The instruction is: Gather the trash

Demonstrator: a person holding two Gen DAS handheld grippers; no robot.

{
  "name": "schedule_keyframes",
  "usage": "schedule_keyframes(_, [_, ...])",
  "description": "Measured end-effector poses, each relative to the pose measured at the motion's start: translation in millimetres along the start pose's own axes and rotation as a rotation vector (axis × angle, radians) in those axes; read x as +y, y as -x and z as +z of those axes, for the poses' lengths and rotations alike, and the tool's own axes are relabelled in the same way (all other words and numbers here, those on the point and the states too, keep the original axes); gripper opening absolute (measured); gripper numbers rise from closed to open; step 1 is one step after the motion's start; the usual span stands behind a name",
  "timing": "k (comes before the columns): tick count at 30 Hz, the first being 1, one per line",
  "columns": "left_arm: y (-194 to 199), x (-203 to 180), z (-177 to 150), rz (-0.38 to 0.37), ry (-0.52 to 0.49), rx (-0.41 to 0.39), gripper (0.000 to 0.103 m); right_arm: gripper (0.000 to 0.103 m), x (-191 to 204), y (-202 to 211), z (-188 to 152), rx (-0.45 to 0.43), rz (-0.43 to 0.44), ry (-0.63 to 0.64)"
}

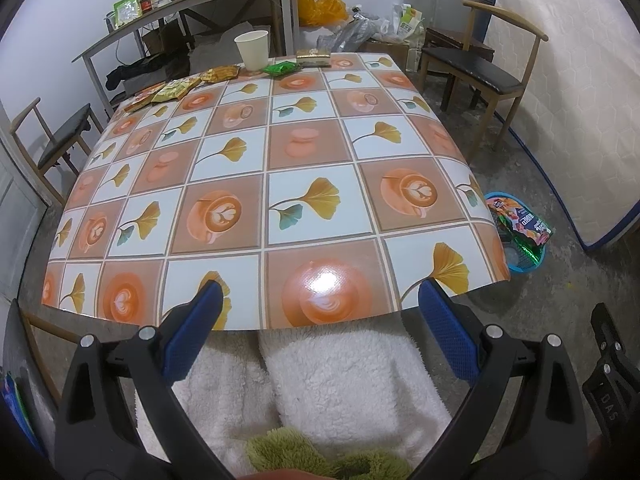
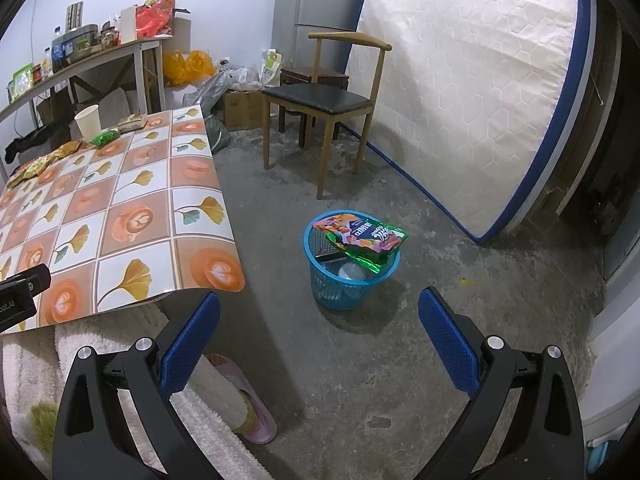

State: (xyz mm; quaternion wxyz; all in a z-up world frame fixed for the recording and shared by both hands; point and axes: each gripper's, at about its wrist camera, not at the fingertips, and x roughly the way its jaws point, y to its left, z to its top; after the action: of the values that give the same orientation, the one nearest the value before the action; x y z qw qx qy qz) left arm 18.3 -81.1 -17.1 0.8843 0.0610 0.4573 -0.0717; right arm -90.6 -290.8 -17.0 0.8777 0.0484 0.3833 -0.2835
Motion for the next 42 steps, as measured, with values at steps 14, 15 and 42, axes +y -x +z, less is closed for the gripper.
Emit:
schedule_keyframes(14, [2.9,-0.8,-5.2,-0.018,-0.003,0.006,0.094,0.096,-0.3,5.0,2.9,-0.005,0.000,-0.011])
schedule_keyframes(15, [3.2,-1.4,-5.6,-0.018,-0.004,0.006,0.094,0.096,-0.7,5.2,3.2,-0.006,0.001,-0.012])
schedule_keyframes(42, [4.8,-4.4,-5.3,-0.020,-0.004,0.007,0.094,0.096,-1.9,5.3,2.2,-0.007,0.002,-0.014])
